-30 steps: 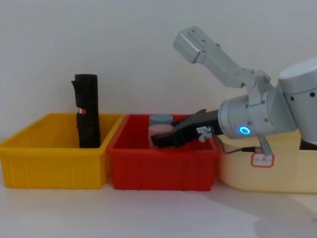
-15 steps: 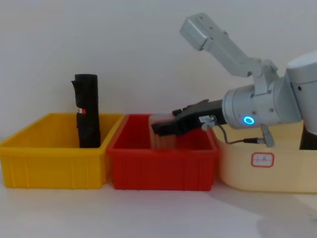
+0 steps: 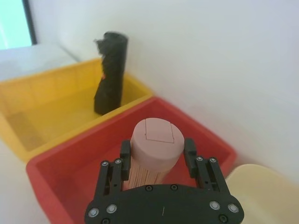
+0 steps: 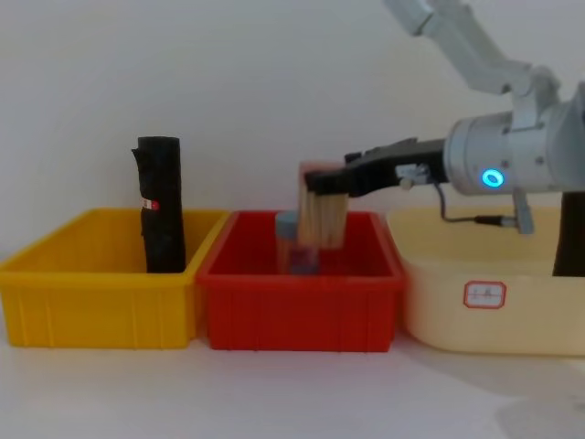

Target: Pick up the garbage bag with the one hand and transfer it to the other hand.

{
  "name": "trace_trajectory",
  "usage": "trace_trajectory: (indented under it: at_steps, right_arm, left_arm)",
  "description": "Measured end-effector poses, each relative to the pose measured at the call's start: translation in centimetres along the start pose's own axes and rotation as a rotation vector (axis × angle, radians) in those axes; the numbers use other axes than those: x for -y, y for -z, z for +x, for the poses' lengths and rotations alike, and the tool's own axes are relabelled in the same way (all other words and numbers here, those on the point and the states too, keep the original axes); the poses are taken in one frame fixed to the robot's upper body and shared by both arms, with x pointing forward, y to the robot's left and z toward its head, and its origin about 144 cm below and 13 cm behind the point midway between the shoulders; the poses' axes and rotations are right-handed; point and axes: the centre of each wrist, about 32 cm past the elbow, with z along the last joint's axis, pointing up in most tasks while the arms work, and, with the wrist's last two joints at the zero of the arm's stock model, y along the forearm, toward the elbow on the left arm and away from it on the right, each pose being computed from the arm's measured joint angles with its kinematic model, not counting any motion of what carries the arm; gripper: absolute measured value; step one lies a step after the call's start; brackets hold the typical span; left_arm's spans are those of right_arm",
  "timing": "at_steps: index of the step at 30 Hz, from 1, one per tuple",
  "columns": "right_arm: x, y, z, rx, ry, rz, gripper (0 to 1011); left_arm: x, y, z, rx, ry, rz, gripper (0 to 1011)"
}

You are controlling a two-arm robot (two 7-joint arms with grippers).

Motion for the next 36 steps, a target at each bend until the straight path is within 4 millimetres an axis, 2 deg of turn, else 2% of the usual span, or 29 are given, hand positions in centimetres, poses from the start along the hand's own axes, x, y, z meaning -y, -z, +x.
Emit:
trace_trajectory:
  at_steps: [14, 24, 28, 29, 31, 32, 35, 36]
  right_arm:
    - [3.9, -0.7, 2.9, -0.047, 0.148, 0.079, 666]
    - [6.5, 0.4, 4.8, -0.064, 0.252, 0.065, 672]
    - [7.2, 1.1, 5.1, -0.066, 0.267, 0.045, 768]
    - [7.3, 1.3, 5.1, -0.066, 0.269, 0.038, 824]
    - [7.5, 1.6, 5.1, -0.066, 0.268, 0.030, 860]
    - [7.6, 1.8, 5.1, -0.065, 0.264, 0.021, 910]
    - [7.7, 2.1, 4.9, -0.062, 0.251, 0.010, 955]
    - [7.7, 2.3, 4.8, -0.059, 0.242, 0.002, 998]
  left_arm:
    - [0.0, 0.0, 0.0, 0.000, 0.000, 0.000, 1000]
    - [0.0, 0.0, 0.0, 0.000, 0.000, 0.000, 1000]
    - [0.0, 0.0, 0.0, 0.000, 0.000, 0.000, 1000]
    - [0.0, 0.0, 0.0, 0.000, 0.000, 0.000, 1000]
    - [0.0, 0.0, 0.0, 0.000, 0.000, 0.000, 1000]
    - [0.0, 0.0, 0.0, 0.000, 0.000, 0.000, 1000]
    - [0.0, 0.0, 0.0, 0.000, 0.000, 0.000, 1000]
    - [0.0, 0.0, 0.0, 0.000, 0.000, 0.000, 1000]
